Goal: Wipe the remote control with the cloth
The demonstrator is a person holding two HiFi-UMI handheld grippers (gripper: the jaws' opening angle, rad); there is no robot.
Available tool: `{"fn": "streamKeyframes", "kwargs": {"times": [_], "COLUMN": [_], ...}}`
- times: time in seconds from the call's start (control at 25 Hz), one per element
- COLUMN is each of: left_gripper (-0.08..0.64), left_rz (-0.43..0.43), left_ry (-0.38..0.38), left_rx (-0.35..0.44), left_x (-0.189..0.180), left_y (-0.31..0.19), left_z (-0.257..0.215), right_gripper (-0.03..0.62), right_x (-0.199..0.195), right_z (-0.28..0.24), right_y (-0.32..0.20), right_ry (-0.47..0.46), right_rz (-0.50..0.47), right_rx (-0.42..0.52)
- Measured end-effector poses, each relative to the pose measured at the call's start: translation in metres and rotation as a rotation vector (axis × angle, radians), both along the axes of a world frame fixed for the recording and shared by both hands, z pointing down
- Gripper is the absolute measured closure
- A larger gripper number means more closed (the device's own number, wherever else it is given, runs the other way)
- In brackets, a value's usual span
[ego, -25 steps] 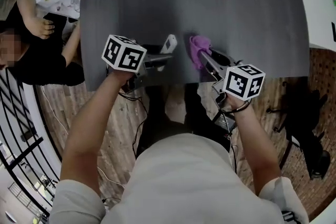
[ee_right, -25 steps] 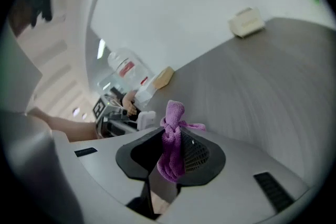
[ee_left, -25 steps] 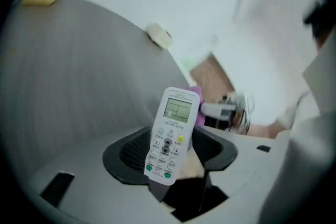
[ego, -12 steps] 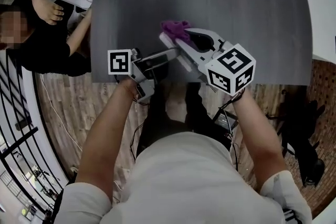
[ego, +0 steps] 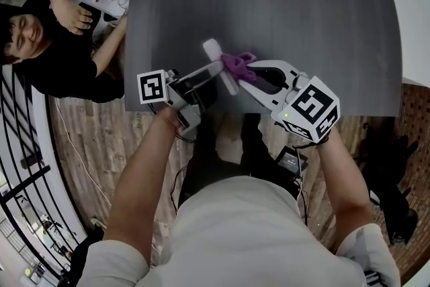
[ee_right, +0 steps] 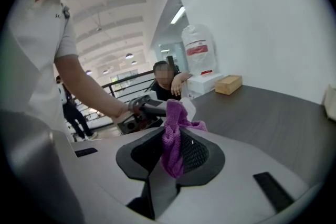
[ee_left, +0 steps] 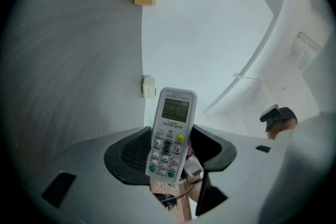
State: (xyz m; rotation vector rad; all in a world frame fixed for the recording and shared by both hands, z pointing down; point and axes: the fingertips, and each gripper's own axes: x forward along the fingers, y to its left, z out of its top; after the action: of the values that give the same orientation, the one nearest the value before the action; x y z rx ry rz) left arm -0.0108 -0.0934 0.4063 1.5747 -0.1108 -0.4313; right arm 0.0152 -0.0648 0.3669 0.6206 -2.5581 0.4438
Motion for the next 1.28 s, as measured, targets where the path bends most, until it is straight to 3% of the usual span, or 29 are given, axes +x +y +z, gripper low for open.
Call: {"fn": "streamKeyframes", "kwargs": {"times": [0.16, 0.24, 0.28, 0.36, 0.44, 0.52, 0.68, 0.8, 0.92, 1.28], "left_gripper": [0.328, 0.328, 0.328, 0.328, 0.328, 0.327, 0.327, 0.327, 0.325, 0.321], "left_rz": [-0.037, -0.061, -0.077, -0.077, -0.043, -0.016, 0.015, 0.024, 0.020, 0.060], "left_ry": [-0.149, -0.270, -0.357, -0.579, -0.800, -0.977, -1.236, -1.326, -1.361, -1.226], "left_rx": [-0.095, -0.105, -0.084, -0.006, 0.071, 0.085, 0.053, 0.009, -0.020, -0.003], "left_x": [-0.013, -0.015, -0.016, -0.019, -0.021, -0.025, -0.029, -0.029, -0.029, -0.016], "left_y": [-0.011, -0.017, -0.021, -0.026, -0.033, -0.035, -0.034, -0.028, -0.024, -0.008], "left_z": [0.031, 0.039, 0.042, 0.053, 0.067, 0.082, 0.106, 0.119, 0.126, 0.118], "right_gripper": [0.503, 0.503, 0.503, 0.503, 0.503, 0.503, 0.503, 0.503, 0.503, 0.503], "right_x": [-0.013, -0.010, -0.002, 0.028, 0.067, 0.100, 0.124, 0.118, 0.111, 0.101], "right_z": [0.017, 0.029, 0.033, 0.036, 0.036, 0.037, 0.031, 0.029, 0.029, 0.031], "right_y": [0.048, 0.070, 0.071, 0.053, 0.020, -0.003, -0.015, -0.015, -0.014, -0.010], "right_ry": [0.146, 0.182, 0.182, 0.160, 0.135, 0.121, 0.064, 0.030, 0.008, -0.015], "right_rz": [-0.166, -0.222, -0.204, -0.060, 0.157, 0.333, 0.484, 0.508, 0.511, 0.523], "right_rx": [0.006, -0.029, -0.047, -0.078, -0.098, -0.120, -0.138, -0.136, -0.139, -0.163]}}
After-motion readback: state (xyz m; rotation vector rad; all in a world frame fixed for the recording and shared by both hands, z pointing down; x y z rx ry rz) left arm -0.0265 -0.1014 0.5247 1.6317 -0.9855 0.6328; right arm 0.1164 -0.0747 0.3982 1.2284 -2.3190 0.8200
